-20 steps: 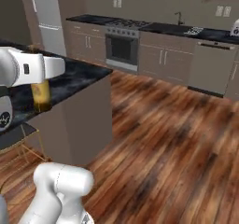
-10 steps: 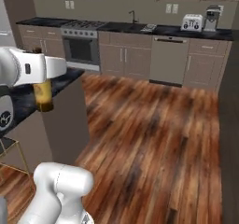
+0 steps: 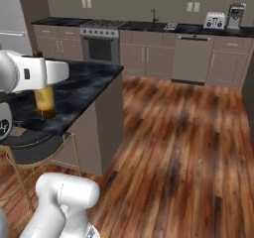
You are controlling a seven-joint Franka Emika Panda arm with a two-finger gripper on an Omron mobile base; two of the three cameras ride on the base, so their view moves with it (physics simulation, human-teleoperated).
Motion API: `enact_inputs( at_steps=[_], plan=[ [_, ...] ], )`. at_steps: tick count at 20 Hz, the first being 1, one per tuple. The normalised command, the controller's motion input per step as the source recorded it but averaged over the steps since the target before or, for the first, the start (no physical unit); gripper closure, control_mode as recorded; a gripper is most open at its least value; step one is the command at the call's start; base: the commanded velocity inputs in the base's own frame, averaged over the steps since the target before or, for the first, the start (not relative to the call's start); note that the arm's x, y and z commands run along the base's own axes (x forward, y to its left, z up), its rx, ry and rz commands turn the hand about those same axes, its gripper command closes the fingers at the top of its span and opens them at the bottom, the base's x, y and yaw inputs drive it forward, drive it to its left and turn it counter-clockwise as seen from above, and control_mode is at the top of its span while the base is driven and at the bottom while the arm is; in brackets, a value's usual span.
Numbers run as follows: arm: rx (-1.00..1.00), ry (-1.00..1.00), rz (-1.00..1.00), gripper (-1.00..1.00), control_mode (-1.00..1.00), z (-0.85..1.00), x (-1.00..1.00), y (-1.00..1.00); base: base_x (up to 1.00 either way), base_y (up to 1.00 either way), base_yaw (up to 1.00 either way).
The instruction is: Get the candle and the beer from the cabinet and move them to the dining counter.
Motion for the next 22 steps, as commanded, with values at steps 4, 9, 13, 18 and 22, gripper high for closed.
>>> enact_inputs(
  at_steps=[4, 9, 13, 18, 22],
  plan=[
    [0.00, 0.00, 0.00, 1.00, 1.00, 0.00, 0.00, 0.00, -0.31, 1.00, -0.25],
    [0.00, 0.00, 0.00, 1.00, 1.00, 0.00, 0.00, 0.00, -0.02, 1.00, -0.33],
    [0.00, 0.00, 0.00, 1.00, 1.00, 0.00, 0.00, 0.00, 0.00, 1.00, -0.37],
    [0.00, 0.00, 0.00, 1.00, 1.00, 0.00, 0.00, 0.00, -0.35, 1.00, -0.33],
    [0.00, 0.00, 0.00, 1.00, 1.00, 0.00, 0.00, 0.00, -0.49, 1.00, -0.23]
  ],
)
